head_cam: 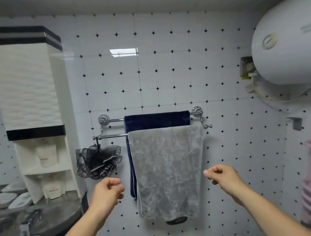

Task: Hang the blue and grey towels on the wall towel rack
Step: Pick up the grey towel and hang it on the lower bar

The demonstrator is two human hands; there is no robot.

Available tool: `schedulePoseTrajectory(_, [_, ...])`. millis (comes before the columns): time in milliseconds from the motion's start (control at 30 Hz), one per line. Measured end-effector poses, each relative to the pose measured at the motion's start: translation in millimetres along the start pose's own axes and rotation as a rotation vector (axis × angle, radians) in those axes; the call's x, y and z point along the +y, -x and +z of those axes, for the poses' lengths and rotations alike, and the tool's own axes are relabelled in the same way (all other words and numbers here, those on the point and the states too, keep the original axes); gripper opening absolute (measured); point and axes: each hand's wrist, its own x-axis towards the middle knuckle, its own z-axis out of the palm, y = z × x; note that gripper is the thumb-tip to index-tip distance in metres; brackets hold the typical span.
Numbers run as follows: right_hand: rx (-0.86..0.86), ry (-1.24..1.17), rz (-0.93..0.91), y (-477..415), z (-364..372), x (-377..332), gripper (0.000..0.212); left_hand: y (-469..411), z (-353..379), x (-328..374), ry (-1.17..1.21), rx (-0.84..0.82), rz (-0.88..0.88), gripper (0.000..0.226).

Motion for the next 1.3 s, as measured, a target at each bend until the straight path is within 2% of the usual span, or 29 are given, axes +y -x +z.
schedulePoseTrajectory(133, [-0.027,0.212,-0.047,-74.5,-6.9,13.4,0.013,-63.9,18.7,25.1,-0.353,0.084,0.301,0.02])
schedulePoseTrajectory(233, [-0.025,0.472,-0.148,-143.9,-7.6,13.1,0.025,-127.2,37.5,46.2,-0.511,0.081,0.429,0.03])
schedulePoseTrajectory(333, [0.029,0.624,-0.32,-219.3,-1.1,2.5,0.036,-197.9,65.4,63.8,-0.709,0.097,0.583,0.037])
schedulePoseTrajectory(467, [0.173,0.778,-0.503,-292.3,8.3,-19.4,0.034,-265.8,104.6,72.7,-0.999,0.012,0.622,0.05])
schedulePoseTrajectory(533, [0.194,0.888,-0.547,-316.4,8.8,-25.1,0.032,-282.5,114.4,69.0,-1.127,-0.001,0.631,0.045])
schedulePoseTrajectory(633, [0.116,1.04,-0.501,-336.2,10.7,-22.8,0.026,-298.7,111.6,64.8,-1.055,0.049,0.71,0.028])
schedulePoseTrajectory(800, [0.048,0.944,-0.5,-334.9,20.4,-23.1,0.024,-307.1,98.0,60.8,-0.861,-0.044,0.741,0.019])
schedulePoseTrajectory(1033, [-0.03,0.874,-0.552,-325.1,39.1,-29.6,0.033,-320.3,66.4,57.5,-0.838,-0.121,0.69,0.015])
schedulePoseTrajectory(1167, [0.006,0.879,-0.465,-327.7,7.8,-19.4,0.03,-321.8,64.6,58.9,-0.826,-0.149,0.681,0.017])
schedulePoseTrajectory(1300, [0.133,0.911,-0.418,-325.8,3.0,-18.8,0.023,-319.5,61.5,52.6,-0.859,-0.125,0.651,0.03])
